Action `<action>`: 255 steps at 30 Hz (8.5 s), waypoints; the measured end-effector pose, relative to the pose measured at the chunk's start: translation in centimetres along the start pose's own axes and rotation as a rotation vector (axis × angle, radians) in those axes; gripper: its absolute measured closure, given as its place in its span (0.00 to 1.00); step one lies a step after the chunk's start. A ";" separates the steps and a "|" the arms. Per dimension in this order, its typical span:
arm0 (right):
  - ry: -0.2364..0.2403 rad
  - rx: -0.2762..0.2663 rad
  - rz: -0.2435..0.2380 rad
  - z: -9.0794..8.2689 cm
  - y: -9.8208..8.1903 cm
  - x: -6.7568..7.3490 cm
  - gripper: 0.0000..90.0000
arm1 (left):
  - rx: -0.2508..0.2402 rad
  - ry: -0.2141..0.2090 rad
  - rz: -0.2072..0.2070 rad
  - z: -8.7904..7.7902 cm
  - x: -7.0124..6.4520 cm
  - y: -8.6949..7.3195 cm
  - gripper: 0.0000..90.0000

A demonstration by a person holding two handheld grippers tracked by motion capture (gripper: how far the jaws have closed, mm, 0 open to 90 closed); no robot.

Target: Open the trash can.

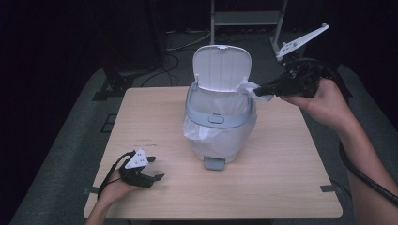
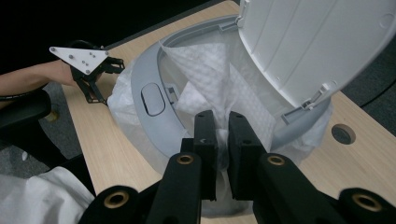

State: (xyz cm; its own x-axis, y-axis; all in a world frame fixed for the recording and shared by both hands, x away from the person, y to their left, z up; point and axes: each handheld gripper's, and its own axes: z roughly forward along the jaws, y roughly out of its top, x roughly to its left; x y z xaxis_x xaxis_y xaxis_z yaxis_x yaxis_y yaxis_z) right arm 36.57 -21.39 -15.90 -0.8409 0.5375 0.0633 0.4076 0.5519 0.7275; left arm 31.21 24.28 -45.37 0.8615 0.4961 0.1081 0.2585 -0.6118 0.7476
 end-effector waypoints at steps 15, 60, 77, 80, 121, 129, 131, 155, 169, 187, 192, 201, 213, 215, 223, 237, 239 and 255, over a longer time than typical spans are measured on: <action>0.045 0.001 -0.025 2.8 1.9 0.4 0.92 | 0.005 -0.002 0.001 0.1 0.0 0.0 0.28; 0.097 0.017 0.015 9.1 2.9 -1.0 0.80 | 0.004 -0.001 -0.011 0.0 0.2 -0.2 0.28; 0.067 0.010 0.044 8.5 1.5 -2.1 0.79 | 0.008 -0.005 -0.013 0.0 0.2 -0.3 0.28; 0.063 0.005 0.049 8.1 1.2 -2.3 0.81 | 0.010 -0.006 -0.012 0.1 0.2 -0.3 0.28; -0.072 -0.029 0.210 6.6 0.1 -10.5 1.00 | 0.005 -0.013 -0.019 0.0 0.3 -0.5 0.27; -0.061 -0.067 0.231 6.8 0.8 -11.5 1.00 | 0.005 -0.014 -0.023 -0.1 0.5 -0.6 0.27; -0.054 -0.079 0.229 6.9 1.1 -11.5 1.00 | 0.006 -0.014 -0.022 -0.1 0.5 -0.6 0.27; 0.013 -0.132 0.206 7.9 1.9 -11.7 0.99 | 0.014 -0.018 -0.027 0.2 0.4 -0.8 0.27; 0.128 -0.136 0.130 8.0 1.6 -8.8 0.99 | 0.018 -0.020 -0.025 0.3 0.2 -0.7 0.27; 0.205 -0.068 0.028 9.7 1.6 -4.5 0.97 | 0.024 -0.024 -0.017 0.4 0.2 -0.7 0.27; 0.211 -0.049 0.008 10.2 1.4 -3.5 0.97 | 0.027 -0.026 -0.018 0.4 0.2 -0.7 0.27; 0.225 -0.030 -0.034 11.2 1.3 -2.1 0.97 | 0.029 -0.028 -0.017 0.5 0.2 -0.7 0.27; 0.180 -0.092 -0.072 11.1 0.4 -1.2 1.00 | 0.034 -0.029 -0.018 0.6 0.1 -0.6 0.27; 0.183 -0.104 -0.070 11.1 0.2 -1.3 1.00 | 0.035 -0.031 -0.016 0.6 0.1 -0.6 0.27; 0.163 -0.113 -0.058 11.3 -0.3 -1.1 1.00 | 0.040 -0.034 -0.013 0.8 0.0 -0.5 0.27; 0.113 -0.075 -0.038 9.9 -0.3 -1.5 0.77 | 0.036 -0.039 -0.017 1.0 0.3 -0.6 0.27; 0.096 -0.061 -0.039 9.4 -0.5 -1.6 0.69 | 0.034 -0.042 -0.018 1.1 0.3 -0.6 0.27; 0.015 -0.099 0.039 3.9 -4.0 -3.2 0.48 | 0.038 -0.038 -0.025 1.0 0.1 -0.7 0.26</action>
State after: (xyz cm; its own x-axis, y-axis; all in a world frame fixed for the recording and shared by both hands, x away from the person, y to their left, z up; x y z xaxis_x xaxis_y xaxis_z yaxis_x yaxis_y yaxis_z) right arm 39.03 -22.89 -21.69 -0.8303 0.5477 0.1029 0.4041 0.4646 0.7879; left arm 31.53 24.13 -46.51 0.8703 0.4883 0.0639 0.2961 -0.6226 0.7243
